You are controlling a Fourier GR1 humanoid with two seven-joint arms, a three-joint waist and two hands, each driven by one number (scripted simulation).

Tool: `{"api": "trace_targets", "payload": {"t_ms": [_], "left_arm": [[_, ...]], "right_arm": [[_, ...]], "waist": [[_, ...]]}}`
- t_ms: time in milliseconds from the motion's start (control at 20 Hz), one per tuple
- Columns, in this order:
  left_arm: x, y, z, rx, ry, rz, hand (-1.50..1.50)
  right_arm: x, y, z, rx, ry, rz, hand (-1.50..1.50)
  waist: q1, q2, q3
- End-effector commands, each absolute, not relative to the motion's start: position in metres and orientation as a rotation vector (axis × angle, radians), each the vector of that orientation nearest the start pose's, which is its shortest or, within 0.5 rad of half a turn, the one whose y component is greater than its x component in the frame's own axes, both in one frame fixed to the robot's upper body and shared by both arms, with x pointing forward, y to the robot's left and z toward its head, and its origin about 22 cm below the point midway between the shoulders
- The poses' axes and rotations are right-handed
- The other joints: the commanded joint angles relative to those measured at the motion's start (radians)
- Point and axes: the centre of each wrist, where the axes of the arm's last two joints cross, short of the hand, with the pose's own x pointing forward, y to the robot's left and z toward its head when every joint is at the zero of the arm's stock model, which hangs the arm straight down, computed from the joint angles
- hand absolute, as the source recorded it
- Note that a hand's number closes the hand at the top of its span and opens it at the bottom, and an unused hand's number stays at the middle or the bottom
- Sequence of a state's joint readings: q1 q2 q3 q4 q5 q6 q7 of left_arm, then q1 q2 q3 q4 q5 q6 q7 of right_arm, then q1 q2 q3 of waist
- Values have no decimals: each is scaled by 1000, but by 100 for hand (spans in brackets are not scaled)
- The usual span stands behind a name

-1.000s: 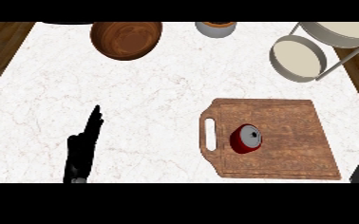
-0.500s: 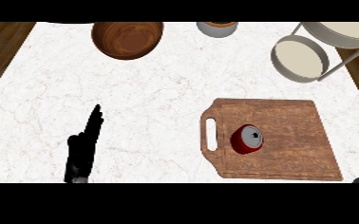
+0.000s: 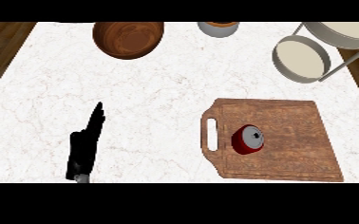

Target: Pick the bell pepper from the cutting board and place it in the tiered basket

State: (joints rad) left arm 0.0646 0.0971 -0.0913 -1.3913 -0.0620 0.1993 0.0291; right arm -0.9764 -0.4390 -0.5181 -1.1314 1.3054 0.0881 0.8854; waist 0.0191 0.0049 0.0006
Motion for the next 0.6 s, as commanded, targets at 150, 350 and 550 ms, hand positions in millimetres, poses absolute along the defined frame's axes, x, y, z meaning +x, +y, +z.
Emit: {"api": "trace_targets", "payload": {"t_ms": [150,350,550], "left_arm": [[226,258,-47,248,-1293,-27,0],[215,241,-51,249,-1309,-44,0],[224,237,-43,232,-1317,-42,0]], "right_arm": [[427,-350,246,-1502,-752,-85,150],[437,-352,212,-1457,-753,-143,150],[426,-390,198,-1381,-816,-240,150]], "waist": [[5,3,0],[12,4,0],[10,6,1]]}}
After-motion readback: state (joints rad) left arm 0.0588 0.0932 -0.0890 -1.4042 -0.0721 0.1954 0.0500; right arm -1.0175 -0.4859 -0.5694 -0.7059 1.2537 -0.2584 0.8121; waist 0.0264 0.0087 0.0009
